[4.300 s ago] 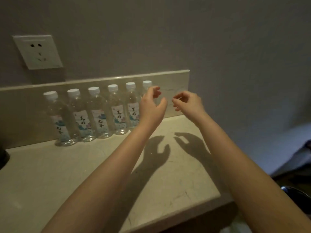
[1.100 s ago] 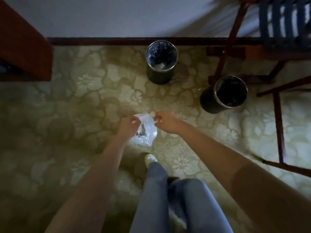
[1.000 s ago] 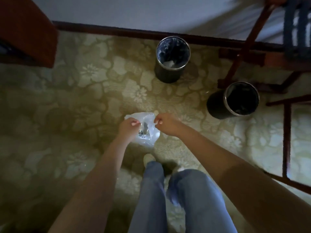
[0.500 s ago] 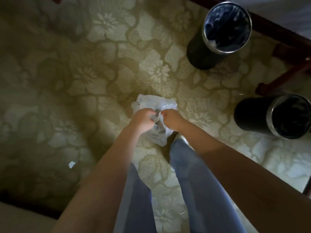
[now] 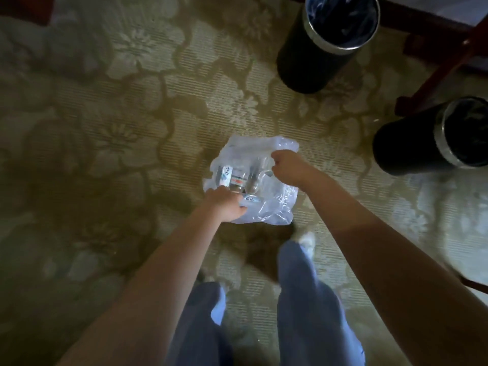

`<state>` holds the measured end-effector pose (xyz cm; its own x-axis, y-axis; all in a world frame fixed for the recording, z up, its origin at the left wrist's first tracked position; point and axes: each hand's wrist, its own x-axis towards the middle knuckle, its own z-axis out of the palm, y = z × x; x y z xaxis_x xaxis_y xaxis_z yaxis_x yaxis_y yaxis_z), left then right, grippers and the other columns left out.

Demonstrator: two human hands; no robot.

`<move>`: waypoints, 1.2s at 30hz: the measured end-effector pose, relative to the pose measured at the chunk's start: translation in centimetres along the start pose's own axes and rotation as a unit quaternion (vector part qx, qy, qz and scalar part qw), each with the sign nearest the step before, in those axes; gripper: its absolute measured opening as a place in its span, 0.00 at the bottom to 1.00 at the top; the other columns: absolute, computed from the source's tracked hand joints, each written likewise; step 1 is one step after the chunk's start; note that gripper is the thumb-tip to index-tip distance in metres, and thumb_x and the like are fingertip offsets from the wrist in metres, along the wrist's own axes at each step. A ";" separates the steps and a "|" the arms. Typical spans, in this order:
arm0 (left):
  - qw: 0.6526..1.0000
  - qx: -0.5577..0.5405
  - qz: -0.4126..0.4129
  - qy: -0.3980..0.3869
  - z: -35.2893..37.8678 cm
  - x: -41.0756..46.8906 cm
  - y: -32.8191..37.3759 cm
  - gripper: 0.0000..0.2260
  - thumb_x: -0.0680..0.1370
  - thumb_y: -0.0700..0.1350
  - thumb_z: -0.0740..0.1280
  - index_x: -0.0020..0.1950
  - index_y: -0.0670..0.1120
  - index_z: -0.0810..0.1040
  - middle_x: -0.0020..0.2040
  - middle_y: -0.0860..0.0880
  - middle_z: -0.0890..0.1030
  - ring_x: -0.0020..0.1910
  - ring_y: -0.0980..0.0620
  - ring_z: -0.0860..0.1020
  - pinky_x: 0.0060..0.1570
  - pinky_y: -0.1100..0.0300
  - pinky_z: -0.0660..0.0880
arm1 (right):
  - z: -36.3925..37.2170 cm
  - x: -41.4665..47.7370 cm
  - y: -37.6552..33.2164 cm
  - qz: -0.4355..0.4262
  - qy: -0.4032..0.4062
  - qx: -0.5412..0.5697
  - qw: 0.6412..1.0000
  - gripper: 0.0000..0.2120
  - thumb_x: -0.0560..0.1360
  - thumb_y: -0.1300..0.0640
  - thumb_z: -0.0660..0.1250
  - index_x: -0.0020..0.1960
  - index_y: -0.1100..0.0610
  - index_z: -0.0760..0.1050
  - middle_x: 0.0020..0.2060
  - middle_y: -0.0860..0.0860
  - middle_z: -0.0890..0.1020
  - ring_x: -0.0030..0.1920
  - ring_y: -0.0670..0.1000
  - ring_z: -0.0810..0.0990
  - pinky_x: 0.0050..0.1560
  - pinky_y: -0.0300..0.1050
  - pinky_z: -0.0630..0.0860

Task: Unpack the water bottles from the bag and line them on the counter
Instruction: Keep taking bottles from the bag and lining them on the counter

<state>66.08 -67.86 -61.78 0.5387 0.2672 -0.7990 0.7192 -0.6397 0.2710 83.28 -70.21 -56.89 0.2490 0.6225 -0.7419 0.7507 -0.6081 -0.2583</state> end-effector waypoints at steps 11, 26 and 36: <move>0.977 -0.199 0.040 0.069 3.7 3.4 -1.4 0.14 0.81 0.43 0.54 0.55 0.42 0.78 0.39 0.55 0.82 0.29 0.59 0.72 0.30 0.60 0.67 | 7.5 4.2 1.5 0.093 -0.092 -0.326 0.936 0.20 0.77 0.54 0.63 0.68 0.59 0.70 0.65 0.55 0.74 0.67 0.57 0.71 0.66 0.55 0.67; 0.950 -0.304 0.058 0.046 6.4 3.3 0.0 0.28 0.79 0.41 0.55 0.75 0.62 0.54 0.44 0.52 0.81 0.40 0.56 0.76 0.36 0.61 0.70 | 13.2 6.5 8.5 0.199 -0.093 -0.206 0.954 0.25 0.80 0.55 0.59 0.74 0.60 0.56 0.69 0.58 0.67 0.69 0.58 0.67 0.65 0.45 0.65; 0.941 -0.322 0.030 0.100 6.3 4.0 -0.2 0.37 0.78 0.41 0.57 0.71 0.69 0.36 0.47 0.48 0.76 0.39 0.53 0.83 0.44 0.56 0.76 | 16.8 6.6 10.2 0.211 -0.106 -0.068 0.969 0.52 0.74 0.49 0.69 0.75 0.58 0.30 0.73 0.60 0.63 0.65 0.61 0.73 0.65 0.52 0.68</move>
<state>65.36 -71.22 -68.44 0.6123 0.4162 -0.6722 0.7669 -0.1061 0.6329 82.27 -80.57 -74.83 0.4312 0.2087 -0.8778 0.6866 -0.7071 0.1692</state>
